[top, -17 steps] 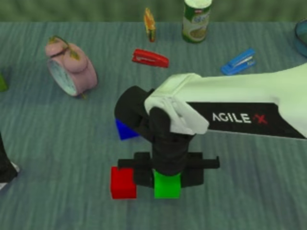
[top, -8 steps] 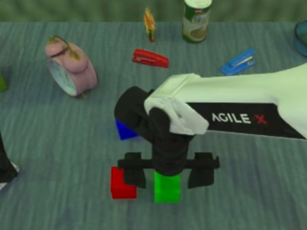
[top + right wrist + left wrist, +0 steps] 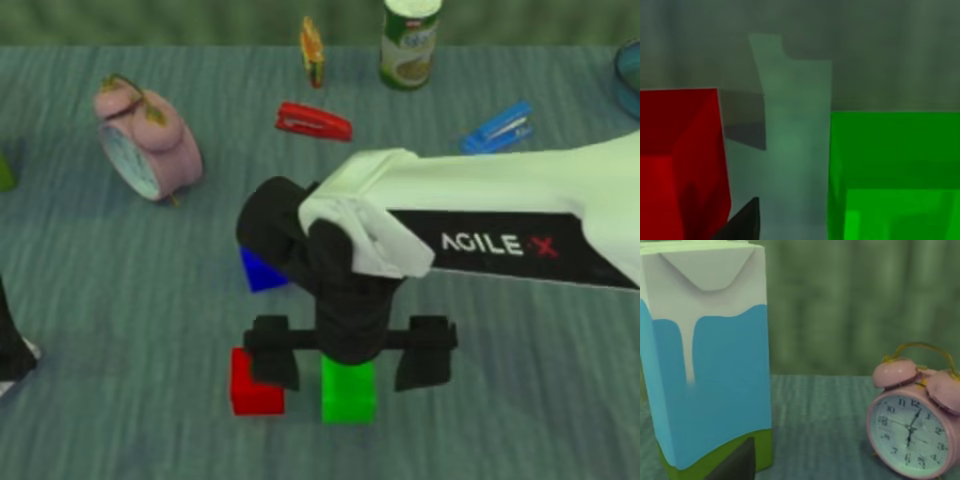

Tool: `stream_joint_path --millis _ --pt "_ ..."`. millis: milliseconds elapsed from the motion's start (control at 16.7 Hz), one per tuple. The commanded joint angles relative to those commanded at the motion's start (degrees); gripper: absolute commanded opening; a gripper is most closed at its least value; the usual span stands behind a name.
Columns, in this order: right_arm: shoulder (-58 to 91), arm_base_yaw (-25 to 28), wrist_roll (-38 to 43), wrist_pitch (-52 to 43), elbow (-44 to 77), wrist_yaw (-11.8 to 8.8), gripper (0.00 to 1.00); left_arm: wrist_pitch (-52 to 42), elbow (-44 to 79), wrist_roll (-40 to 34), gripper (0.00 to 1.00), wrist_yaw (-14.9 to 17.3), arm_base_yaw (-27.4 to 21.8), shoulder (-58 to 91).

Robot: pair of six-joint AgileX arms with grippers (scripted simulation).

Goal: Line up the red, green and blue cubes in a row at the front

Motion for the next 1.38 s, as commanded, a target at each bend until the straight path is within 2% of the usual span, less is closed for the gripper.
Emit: stream_joint_path --millis 360,780,1080,1380 --pt "-3.76 0.37 -0.05 -12.02 7.66 -0.04 1.0 0.0 0.0 0.0 1.0 0.0 0.0 0.0" --pt "-4.7 -0.13 -0.48 -12.58 7.89 0.17 1.0 -0.52 0.54 0.34 1.0 0.2 -0.24 0.56" --pt "-15.05 -4.53 -6.02 -7.25 -0.09 3.36 1.0 -10.34 11.23 6.86 1.0 3.5 -4.23 12.25" --pt "-37.77 -13.43 -15.75 2.99 -16.24 7.29 1.0 -28.11 31.82 18.25 1.0 7.6 -10.88 39.01"
